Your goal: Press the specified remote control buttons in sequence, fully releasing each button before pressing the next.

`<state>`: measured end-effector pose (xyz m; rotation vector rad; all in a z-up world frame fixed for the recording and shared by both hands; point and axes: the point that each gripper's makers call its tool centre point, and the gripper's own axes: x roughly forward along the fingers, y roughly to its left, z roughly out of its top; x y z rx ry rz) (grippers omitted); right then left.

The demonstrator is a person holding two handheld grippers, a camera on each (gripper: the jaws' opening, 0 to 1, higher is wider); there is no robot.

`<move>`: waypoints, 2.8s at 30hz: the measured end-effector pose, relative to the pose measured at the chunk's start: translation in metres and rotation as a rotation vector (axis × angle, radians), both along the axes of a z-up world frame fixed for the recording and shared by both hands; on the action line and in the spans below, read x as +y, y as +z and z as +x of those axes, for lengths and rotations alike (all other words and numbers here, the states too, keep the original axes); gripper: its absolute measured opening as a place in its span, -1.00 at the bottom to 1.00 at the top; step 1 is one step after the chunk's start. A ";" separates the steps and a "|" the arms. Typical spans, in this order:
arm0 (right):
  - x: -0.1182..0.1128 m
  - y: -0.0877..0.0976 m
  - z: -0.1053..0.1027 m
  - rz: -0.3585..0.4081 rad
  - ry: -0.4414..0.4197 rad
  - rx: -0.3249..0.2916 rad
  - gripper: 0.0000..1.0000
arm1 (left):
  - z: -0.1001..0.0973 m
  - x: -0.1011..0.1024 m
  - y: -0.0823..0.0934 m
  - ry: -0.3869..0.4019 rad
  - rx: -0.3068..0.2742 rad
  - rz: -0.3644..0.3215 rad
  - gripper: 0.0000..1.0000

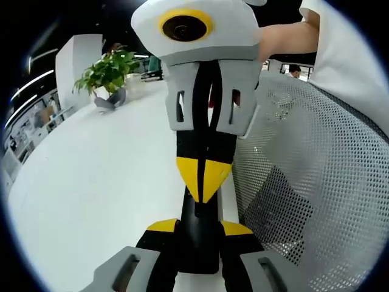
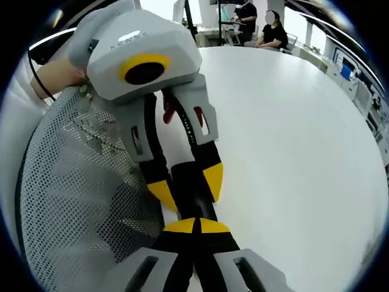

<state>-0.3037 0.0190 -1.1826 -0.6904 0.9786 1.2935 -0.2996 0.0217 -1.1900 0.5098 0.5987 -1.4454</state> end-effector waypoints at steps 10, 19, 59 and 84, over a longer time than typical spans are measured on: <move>0.002 -0.001 0.001 -0.042 0.004 -0.040 -1.00 | -0.001 0.000 0.000 -0.004 -0.002 0.006 -0.50; 0.000 0.000 0.000 -0.023 0.042 -0.047 -1.00 | -0.001 0.000 -0.001 -0.008 -0.008 0.009 -0.50; 0.010 0.000 0.000 -0.084 0.129 -0.136 -1.00 | 0.004 -0.001 -0.003 0.012 0.017 -0.022 -0.50; 0.013 -0.002 0.000 0.054 0.131 -0.124 -1.00 | 0.001 -0.001 -0.002 0.001 -0.004 -0.025 -0.50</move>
